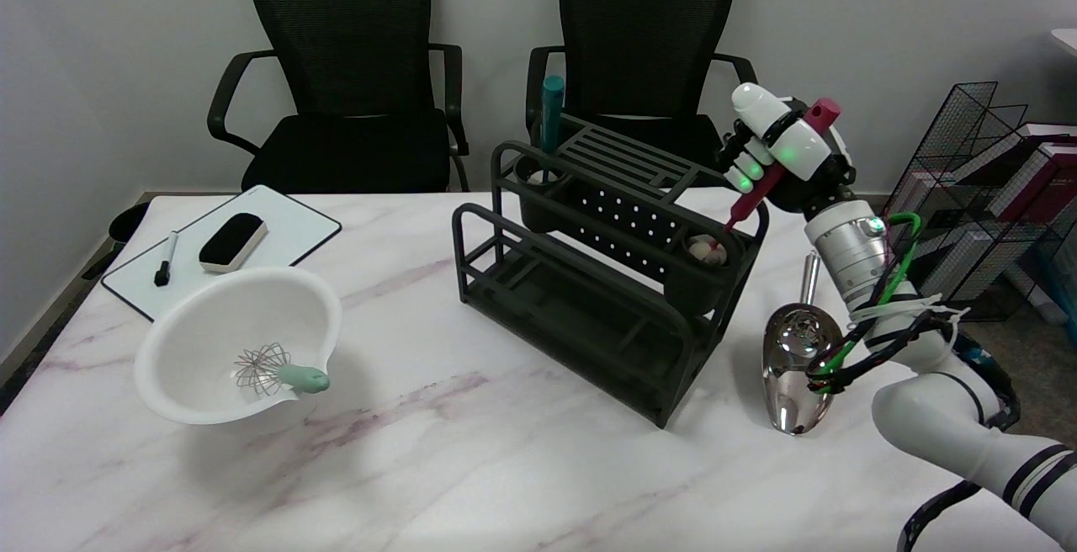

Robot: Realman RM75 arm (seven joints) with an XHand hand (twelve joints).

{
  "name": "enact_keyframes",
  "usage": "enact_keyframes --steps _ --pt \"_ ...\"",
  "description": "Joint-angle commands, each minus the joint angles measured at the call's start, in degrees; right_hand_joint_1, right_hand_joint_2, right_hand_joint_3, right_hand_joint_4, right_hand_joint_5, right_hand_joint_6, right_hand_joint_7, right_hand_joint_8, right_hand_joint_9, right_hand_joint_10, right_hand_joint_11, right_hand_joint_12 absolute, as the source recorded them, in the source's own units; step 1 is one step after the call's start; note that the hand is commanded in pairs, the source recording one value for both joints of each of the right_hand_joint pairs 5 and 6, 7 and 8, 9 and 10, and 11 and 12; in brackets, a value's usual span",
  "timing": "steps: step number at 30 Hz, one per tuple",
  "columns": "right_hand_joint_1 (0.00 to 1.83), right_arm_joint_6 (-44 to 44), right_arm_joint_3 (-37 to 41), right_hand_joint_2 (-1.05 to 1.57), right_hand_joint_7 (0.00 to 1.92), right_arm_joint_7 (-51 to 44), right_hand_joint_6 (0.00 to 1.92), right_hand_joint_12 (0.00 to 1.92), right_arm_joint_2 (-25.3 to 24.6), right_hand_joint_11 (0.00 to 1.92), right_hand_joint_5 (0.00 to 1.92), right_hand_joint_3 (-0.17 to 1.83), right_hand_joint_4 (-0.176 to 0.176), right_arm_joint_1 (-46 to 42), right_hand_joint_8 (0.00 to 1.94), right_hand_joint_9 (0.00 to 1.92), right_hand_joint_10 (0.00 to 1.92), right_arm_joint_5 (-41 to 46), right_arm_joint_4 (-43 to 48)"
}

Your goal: Pick up the pink sponge bottle brush.

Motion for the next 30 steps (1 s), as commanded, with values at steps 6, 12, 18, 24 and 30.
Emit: enact_keyframes --steps 6,12,18,24,30 --pt "0.99 -2.09 1.49 1.57 1.92 2.23 1.92 1.92 2.14 1.92 1.92 0.36 0.0 -0.2 1.92 1.92 1.92 -0.6 0.12" --pt "0.99 -2.0 2.45 1.57 1.92 2.23 1.92 1.92 2.31 1.92 1.92 0.35 0.0 -1.24 1.92 1.92 1.92 -0.6 1.41" --pt "0.99 -2.48 3.16 1.57 1.92 1.67 1.92 1.92 2.62 1.92 1.92 0.35 0.0 -1.79 1.92 1.92 1.92 -0.61 4.51" --pt "0.99 -3.69 3.81 1.57 1.92 1.67 1.92 1.92 2.7 1.92 1.92 0.36 0.0 -1.79 1.92 1.92 1.92 -1.49 6.93" --pt "0.99 -7.61 6.53 1.57 1.92 1.67 1.92 1.92 2.7 1.92 1.92 0.36 0.0 -2.19 1.92 1.92 1.92 -3.32 10.59"
